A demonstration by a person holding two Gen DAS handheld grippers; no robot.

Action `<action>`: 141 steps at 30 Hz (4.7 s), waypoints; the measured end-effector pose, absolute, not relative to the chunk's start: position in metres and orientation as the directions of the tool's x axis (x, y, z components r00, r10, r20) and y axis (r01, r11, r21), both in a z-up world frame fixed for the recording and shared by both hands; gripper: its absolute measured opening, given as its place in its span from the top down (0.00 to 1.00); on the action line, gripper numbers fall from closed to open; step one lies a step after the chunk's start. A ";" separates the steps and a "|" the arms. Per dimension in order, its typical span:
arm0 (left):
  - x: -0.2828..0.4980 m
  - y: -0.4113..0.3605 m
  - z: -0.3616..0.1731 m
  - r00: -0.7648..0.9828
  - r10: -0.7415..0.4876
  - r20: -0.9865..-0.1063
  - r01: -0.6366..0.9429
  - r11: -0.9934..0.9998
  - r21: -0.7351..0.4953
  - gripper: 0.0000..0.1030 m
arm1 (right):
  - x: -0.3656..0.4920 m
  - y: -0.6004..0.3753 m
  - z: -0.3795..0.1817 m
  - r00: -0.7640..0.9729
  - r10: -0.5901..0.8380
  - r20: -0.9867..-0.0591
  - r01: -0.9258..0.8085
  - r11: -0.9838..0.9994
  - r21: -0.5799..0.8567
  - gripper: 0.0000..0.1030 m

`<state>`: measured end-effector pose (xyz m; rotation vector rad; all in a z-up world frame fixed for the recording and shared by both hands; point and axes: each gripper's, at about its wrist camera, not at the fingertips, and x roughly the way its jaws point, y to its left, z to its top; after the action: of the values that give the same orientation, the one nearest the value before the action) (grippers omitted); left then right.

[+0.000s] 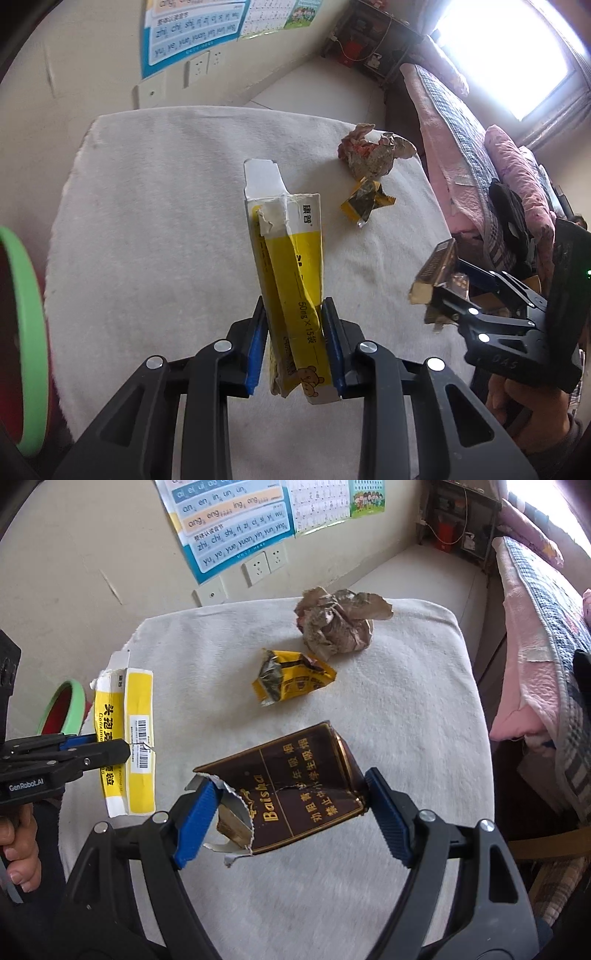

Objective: Collect trash
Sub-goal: 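Carry both items over the red bucket and open both tools to drop them, then move both tools back over the table toward the remaining trash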

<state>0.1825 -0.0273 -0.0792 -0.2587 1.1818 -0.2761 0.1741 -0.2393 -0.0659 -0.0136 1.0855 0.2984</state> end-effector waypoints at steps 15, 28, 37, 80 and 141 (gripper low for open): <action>0.137 0.025 -0.038 0.461 -0.295 -0.837 0.031 0.948 -0.318 0.74 | 0.143 -0.202 -0.028 0.472 0.278 -0.837 -0.309 0.941 0.139 0.26; 0.104 0.086 -0.014 0.526 -0.237 -0.817 -0.038 0.953 -0.301 0.74 | 0.130 -0.140 -0.005 0.479 0.339 -0.810 -0.400 0.905 0.142 0.26; 0.082 0.136 -0.006 0.552 -0.179 -0.814 -0.119 0.950 -0.289 0.74 | 0.125 -0.091 0.006 0.461 0.388 -0.798 -0.475 0.867 0.147 0.26; 0.049 0.307 -0.023 0.558 -0.051 -0.828 -0.347 0.893 -0.289 0.73 | 0.123 0.147 -0.022 0.286 0.495 -0.820 -0.762 0.637 0.119 0.25; 0.059 0.261 -0.014 0.617 -0.070 -0.784 -0.339 0.875 -0.345 0.11 | 0.124 0.070 -0.025 0.337 0.423 -0.841 -0.678 0.729 0.095 0.05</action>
<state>0.0590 0.2610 -0.0141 -0.4973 0.9011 0.1627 0.1238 0.0702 -0.0249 -0.2944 0.9916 0.7309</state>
